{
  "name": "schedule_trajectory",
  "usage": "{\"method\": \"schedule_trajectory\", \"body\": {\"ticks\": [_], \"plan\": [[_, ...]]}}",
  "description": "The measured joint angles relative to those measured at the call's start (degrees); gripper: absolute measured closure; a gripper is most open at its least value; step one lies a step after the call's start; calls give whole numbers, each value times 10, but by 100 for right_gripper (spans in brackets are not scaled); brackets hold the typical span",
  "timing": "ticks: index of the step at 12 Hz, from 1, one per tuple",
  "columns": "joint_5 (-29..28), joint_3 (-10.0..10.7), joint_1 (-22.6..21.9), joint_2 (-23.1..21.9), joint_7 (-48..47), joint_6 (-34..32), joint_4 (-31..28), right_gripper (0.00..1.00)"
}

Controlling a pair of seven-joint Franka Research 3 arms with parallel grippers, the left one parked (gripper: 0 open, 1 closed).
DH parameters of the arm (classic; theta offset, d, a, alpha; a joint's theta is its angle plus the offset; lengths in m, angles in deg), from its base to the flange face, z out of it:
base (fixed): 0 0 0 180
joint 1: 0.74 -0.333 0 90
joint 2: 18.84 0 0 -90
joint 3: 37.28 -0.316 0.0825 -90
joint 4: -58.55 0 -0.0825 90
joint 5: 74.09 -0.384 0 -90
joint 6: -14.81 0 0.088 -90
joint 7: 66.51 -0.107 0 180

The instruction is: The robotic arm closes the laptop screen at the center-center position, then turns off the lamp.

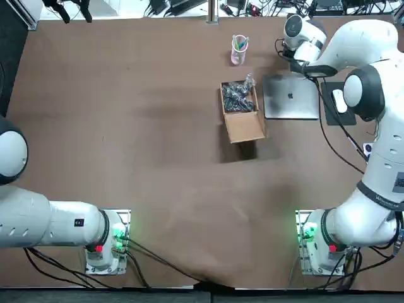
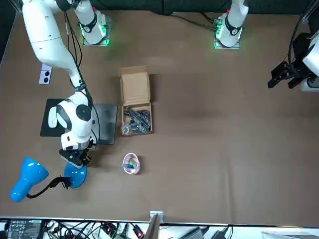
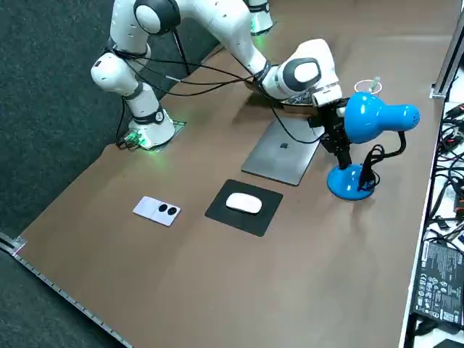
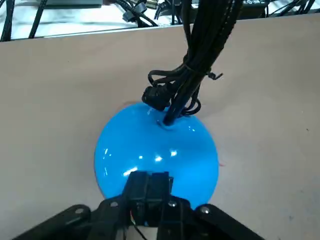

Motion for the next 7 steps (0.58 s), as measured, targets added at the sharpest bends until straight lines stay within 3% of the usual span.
{"method": "schedule_trajectory", "body": {"ticks": [7], "plan": [[8, 0, 2, 0, 0, 7, 0, 98]]}}
